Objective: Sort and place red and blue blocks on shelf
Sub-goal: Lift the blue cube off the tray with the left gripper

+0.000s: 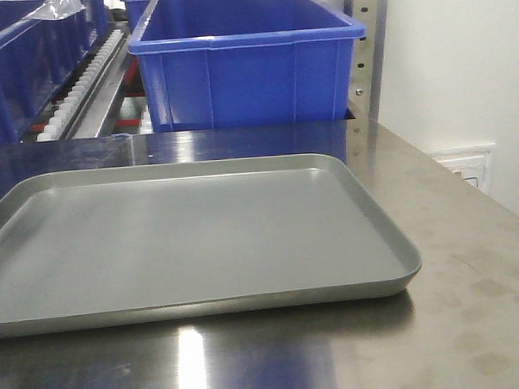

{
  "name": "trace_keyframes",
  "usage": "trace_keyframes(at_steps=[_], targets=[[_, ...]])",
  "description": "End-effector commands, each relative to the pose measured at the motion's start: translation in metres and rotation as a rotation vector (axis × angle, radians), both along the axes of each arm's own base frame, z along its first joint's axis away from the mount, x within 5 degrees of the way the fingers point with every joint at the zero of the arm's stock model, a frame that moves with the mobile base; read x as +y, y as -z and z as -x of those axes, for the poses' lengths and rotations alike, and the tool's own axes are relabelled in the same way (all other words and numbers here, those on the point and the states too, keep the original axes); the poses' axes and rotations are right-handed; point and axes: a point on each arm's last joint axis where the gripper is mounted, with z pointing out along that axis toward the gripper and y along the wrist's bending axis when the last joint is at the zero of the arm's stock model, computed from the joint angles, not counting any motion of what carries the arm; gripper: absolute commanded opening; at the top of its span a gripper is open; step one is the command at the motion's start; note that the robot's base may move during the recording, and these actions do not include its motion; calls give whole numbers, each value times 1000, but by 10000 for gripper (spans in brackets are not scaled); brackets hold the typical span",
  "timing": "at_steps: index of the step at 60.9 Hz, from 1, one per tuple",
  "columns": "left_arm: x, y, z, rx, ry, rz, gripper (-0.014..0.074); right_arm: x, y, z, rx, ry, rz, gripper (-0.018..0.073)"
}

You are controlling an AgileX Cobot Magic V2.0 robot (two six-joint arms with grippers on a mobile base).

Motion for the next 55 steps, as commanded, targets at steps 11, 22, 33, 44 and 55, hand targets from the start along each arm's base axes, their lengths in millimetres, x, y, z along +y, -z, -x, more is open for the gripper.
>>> trace_keyframes(at_steps=[11, 22, 33, 44, 55], targets=[[29, -49, 36, -231, -70, -13, 122, -1, -18, 1, -125, 9, 5, 48], [38, -49, 56, -282, -85, -47, 122, -1, -18, 1, -125, 9, 5, 48], [46, -33, 73, -295, -109, -53, 122, -1, -18, 1, -125, 9, 5, 48], [52, -15, 92, -300, -129, -53, 122, -1, -18, 1, -125, 9, 5, 48], [54, 6, 105, -287, -123, -55, 122, -1, -18, 1, -125, 9, 5, 48]])
